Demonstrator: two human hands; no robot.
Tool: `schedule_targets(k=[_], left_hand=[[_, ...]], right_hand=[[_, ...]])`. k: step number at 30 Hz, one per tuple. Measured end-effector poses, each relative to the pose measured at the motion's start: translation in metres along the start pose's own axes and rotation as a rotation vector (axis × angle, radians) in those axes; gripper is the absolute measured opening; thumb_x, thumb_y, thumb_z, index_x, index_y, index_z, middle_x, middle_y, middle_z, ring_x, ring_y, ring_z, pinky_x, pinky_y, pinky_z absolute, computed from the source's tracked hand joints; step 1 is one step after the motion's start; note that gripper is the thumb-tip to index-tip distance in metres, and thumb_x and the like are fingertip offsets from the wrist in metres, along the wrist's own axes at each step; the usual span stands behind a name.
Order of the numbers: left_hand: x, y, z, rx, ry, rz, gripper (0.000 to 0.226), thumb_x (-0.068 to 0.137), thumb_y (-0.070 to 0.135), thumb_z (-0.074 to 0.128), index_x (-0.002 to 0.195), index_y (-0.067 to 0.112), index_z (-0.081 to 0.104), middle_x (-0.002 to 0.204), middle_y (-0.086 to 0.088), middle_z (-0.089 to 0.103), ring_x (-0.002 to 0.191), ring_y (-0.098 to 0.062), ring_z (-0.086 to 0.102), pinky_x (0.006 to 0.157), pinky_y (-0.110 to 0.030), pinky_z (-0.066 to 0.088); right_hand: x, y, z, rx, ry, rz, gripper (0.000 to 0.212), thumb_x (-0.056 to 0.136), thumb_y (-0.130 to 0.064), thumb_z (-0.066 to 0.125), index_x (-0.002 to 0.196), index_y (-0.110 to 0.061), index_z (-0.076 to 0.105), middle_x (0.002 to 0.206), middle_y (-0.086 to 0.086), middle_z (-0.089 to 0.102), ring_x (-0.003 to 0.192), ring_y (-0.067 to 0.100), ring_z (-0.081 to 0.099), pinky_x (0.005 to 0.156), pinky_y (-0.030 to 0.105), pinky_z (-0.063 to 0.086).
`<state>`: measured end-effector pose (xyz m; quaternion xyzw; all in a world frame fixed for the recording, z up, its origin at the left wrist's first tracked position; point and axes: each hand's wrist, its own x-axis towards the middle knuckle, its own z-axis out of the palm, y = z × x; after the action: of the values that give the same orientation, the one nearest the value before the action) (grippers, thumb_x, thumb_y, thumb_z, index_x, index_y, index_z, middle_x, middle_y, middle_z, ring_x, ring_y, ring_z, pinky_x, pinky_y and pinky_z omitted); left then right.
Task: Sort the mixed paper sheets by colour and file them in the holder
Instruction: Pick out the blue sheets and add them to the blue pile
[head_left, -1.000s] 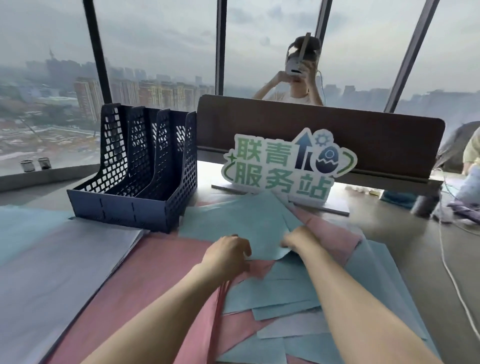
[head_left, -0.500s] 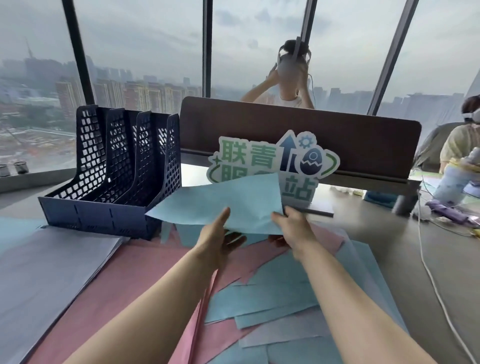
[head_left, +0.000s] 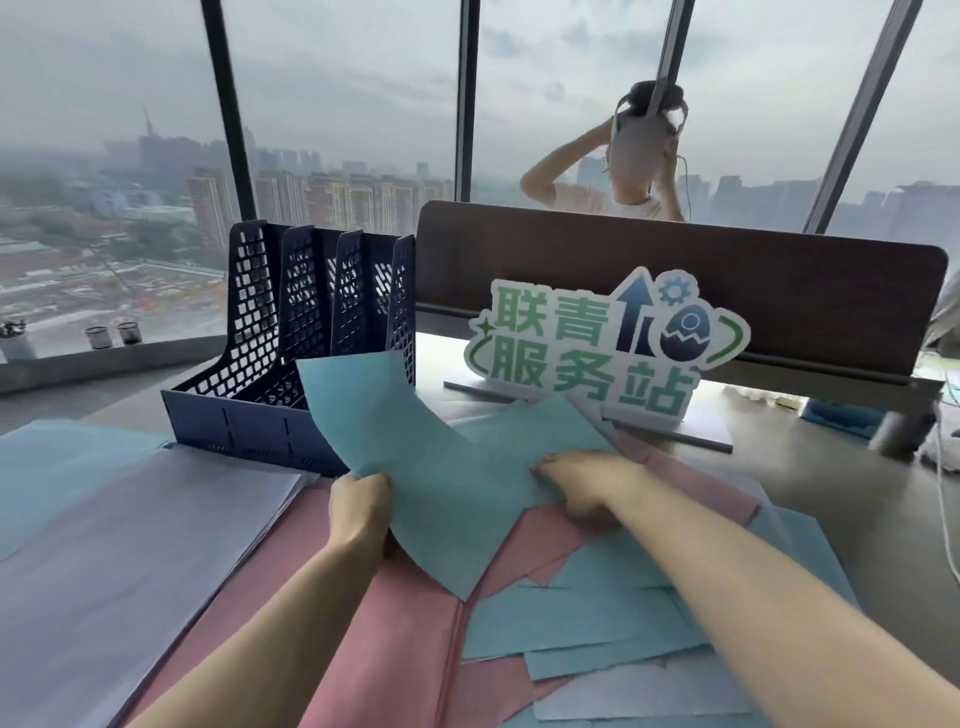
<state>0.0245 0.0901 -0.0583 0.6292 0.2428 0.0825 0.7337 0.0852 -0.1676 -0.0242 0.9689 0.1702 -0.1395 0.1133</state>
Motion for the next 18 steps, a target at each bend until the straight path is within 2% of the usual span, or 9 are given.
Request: schedule_targets(k=[2, 4, 6, 8, 10, 13, 14, 16, 18], left_hand=[[0.005, -0.007, -0.004, -0.029, 0.013, -0.035, 0.035, 0.054, 0.01, 0.048, 0.082, 0.008, 0.067, 0.091, -0.017, 0.072, 0.089, -0.037, 0.069, 0.083, -0.053, 0.056], [0.004, -0.008, -0.006, -0.077, 0.012, -0.089, 0.035, 0.054, 0.01, 0.049, 0.085, 0.006, 0.065, 0.093, -0.02, 0.07, 0.085, -0.035, 0.067, 0.077, -0.048, 0.055], [0.004, -0.007, -0.007, -0.122, 0.006, -0.114, 0.033, 0.054, 0.011, 0.048, 0.083, 0.004, 0.063, 0.09, -0.019, 0.066, 0.08, -0.031, 0.06, 0.071, -0.041, 0.048], [0.001, -0.005, -0.009, -0.147, 0.002, -0.121, 0.031, 0.056, 0.011, 0.049, 0.083, 0.005, 0.062, 0.088, -0.017, 0.063, 0.08, -0.029, 0.057, 0.072, -0.04, 0.044], [-0.004, -0.002, -0.01, -0.165, -0.01, -0.125, 0.022, 0.066, 0.008, 0.053, 0.086, 0.006, 0.062, 0.091, -0.018, 0.065, 0.083, -0.031, 0.059, 0.077, -0.042, 0.048], [-0.008, 0.0, -0.013, -0.177, -0.007, -0.149, 0.014, 0.084, 0.002, 0.05, 0.09, 0.007, 0.062, 0.098, -0.019, 0.068, 0.091, -0.035, 0.064, 0.087, -0.047, 0.051], [-0.008, -0.001, -0.014, -0.176, -0.007, -0.151, 0.015, 0.085, 0.003, 0.05, 0.092, 0.007, 0.062, 0.101, -0.019, 0.069, 0.095, -0.037, 0.065, 0.091, -0.049, 0.051], [-0.008, -0.001, -0.015, -0.18, -0.016, -0.155, 0.018, 0.083, 0.005, 0.051, 0.096, 0.007, 0.063, 0.102, -0.02, 0.07, 0.098, -0.039, 0.066, 0.092, -0.053, 0.051], [-0.009, 0.0, -0.015, -0.173, -0.033, -0.156, 0.02, 0.083, 0.003, 0.051, 0.097, 0.003, 0.064, 0.097, -0.021, 0.07, 0.089, -0.039, 0.068, 0.087, -0.054, 0.053]], right_hand=[[0.008, -0.001, 0.0, -0.058, -0.005, -0.014, 0.064, 0.085, -0.01, 0.056, 0.145, -0.025, 0.04, 0.148, 0.004, 0.046, 0.13, 0.028, 0.05, 0.107, 0.04, 0.043], [0.009, -0.001, 0.0, -0.09, 0.034, -0.025, 0.055, 0.085, -0.01, 0.054, 0.138, -0.024, 0.046, 0.139, 0.005, 0.054, 0.12, 0.029, 0.057, 0.099, 0.042, 0.049], [0.008, 0.001, 0.002, -0.089, 0.076, -0.028, 0.052, 0.085, -0.008, 0.05, 0.135, -0.024, 0.048, 0.134, 0.004, 0.057, 0.117, 0.029, 0.058, 0.096, 0.041, 0.05], [0.007, 0.002, 0.004, -0.081, 0.113, -0.014, 0.048, 0.087, -0.006, 0.048, 0.131, -0.023, 0.052, 0.131, 0.005, 0.059, 0.115, 0.03, 0.059, 0.094, 0.039, 0.05], [0.006, -0.002, 0.007, -0.071, 0.17, 0.022, 0.037, 0.092, -0.003, 0.045, 0.123, -0.019, 0.057, 0.125, 0.009, 0.061, 0.112, 0.03, 0.06, 0.089, 0.036, 0.05], [0.002, -0.006, 0.012, -0.035, 0.266, 0.144, 0.019, 0.097, -0.006, 0.041, 0.098, -0.015, 0.058, 0.101, 0.013, 0.062, 0.106, 0.03, 0.062, 0.077, 0.035, 0.045], [0.001, -0.005, 0.012, -0.041, 0.304, 0.183, 0.019, 0.095, -0.004, 0.042, 0.103, -0.014, 0.057, 0.102, 0.013, 0.063, 0.104, 0.031, 0.063, 0.074, 0.035, 0.044], [-0.003, -0.002, 0.01, -0.046, 0.341, 0.296, 0.033, 0.092, 0.0, 0.045, 0.123, -0.01, 0.051, 0.112, 0.014, 0.065, 0.103, 0.033, 0.064, 0.071, 0.036, 0.044], [-0.008, 0.001, 0.003, 0.064, 0.369, 0.42, 0.036, 0.09, -0.003, 0.048, 0.126, -0.008, 0.048, 0.115, 0.014, 0.064, 0.103, 0.033, 0.064, 0.073, 0.036, 0.047]])
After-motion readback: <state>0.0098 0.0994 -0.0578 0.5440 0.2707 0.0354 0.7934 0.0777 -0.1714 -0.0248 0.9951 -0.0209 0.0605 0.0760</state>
